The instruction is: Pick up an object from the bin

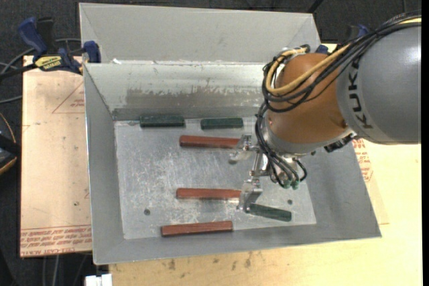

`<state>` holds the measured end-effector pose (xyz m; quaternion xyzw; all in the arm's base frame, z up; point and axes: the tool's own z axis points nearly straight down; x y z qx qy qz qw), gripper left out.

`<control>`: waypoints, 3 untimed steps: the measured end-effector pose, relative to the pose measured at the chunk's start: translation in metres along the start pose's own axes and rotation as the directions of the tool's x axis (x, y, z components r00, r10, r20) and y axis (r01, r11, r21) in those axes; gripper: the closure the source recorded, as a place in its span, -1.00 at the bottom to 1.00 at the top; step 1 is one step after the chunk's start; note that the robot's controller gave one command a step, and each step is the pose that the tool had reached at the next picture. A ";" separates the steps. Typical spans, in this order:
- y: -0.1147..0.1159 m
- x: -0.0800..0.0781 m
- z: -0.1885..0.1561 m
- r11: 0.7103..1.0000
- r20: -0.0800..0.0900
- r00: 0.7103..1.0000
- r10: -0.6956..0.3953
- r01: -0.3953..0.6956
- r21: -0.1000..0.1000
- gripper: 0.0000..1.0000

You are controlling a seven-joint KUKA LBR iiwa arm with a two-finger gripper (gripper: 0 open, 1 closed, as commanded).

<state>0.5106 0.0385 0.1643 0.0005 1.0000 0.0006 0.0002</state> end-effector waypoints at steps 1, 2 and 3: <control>0.003 -0.005 0.051 1.000 0.002 1.000 0.004 -0.004 0.000 -1.00; -0.005 -0.022 0.083 0.958 0.014 0.958 0.286 -0.286 -0.006 1.00; -0.005 -0.022 0.083 0.958 0.014 0.958 0.286 -0.286 -0.006 1.00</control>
Offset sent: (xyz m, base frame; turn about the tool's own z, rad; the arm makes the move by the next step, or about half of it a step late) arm 0.0169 -0.0061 -0.0892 0.2904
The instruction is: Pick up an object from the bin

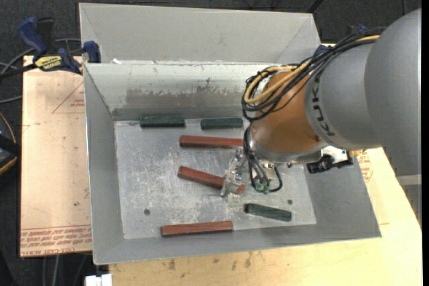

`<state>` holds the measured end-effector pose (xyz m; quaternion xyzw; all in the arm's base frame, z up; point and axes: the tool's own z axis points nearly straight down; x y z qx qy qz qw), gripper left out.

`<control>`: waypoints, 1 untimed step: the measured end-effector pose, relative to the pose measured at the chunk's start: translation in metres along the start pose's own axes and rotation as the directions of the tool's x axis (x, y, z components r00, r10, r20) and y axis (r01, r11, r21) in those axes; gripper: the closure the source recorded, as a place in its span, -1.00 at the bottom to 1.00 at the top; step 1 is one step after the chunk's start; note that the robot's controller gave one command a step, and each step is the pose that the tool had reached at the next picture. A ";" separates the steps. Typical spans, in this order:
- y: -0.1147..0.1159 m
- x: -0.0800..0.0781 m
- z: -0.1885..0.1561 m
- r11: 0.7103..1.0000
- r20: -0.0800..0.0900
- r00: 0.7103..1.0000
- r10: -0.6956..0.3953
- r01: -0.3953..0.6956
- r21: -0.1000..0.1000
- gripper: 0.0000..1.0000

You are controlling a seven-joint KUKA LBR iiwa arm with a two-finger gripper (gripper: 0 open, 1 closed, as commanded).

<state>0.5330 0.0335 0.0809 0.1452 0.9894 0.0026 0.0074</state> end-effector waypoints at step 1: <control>0.007 -0.006 -0.142 1.000 -0.011 1.000 0.016 -0.016 0.006 1.00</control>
Offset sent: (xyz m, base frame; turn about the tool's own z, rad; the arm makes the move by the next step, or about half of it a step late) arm 0.0000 0.0000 0.0000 0.0000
